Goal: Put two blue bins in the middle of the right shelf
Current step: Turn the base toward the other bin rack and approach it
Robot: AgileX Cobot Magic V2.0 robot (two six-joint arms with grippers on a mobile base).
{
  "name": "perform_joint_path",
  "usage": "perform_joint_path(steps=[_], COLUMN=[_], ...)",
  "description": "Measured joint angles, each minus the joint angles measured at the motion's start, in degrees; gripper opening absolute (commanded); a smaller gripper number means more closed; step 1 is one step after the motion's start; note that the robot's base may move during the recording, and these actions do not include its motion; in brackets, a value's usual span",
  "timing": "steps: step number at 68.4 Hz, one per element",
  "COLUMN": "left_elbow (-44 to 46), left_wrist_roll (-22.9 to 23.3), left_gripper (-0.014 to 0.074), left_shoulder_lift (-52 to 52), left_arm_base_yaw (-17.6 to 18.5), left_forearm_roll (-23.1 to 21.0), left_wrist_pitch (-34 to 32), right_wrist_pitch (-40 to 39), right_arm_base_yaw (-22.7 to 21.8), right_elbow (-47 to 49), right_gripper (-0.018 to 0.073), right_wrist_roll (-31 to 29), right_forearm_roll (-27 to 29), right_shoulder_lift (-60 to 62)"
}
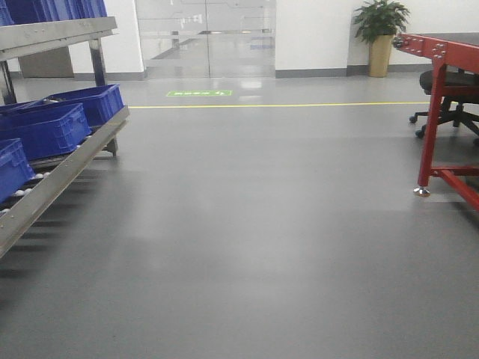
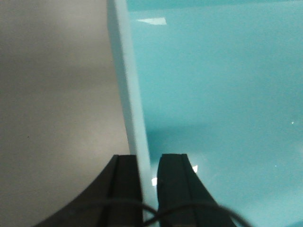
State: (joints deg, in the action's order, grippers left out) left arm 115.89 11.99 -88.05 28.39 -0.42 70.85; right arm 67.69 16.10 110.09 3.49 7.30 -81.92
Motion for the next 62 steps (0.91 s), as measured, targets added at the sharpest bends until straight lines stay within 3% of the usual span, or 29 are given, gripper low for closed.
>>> perform_joint_path(steps=[17, 62], left_elbow=[0.0, 0.0], left_wrist_roll=[0.0, -1.9], left_gripper=[-0.0111, -0.0111], left_shoulder_lift=[0.0, 0.0], left_arm_base_yaw=[0.0, 0.0], left_forearm_roll=[0.0, 2.1], left_wrist_pitch=[-3.6, -25.5], right_wrist_pitch=[-0.5, -2.7], right_arm_base_yaw=[0.0, 0.0], right_elbow=[0.0, 0.1], right_gripper=[-0.0153, -0.0153], right_wrist_roll=[0.0, 0.6], right_forearm_roll=[-0.4, -0.9], right_shoulder_lift=[0.0, 0.0])
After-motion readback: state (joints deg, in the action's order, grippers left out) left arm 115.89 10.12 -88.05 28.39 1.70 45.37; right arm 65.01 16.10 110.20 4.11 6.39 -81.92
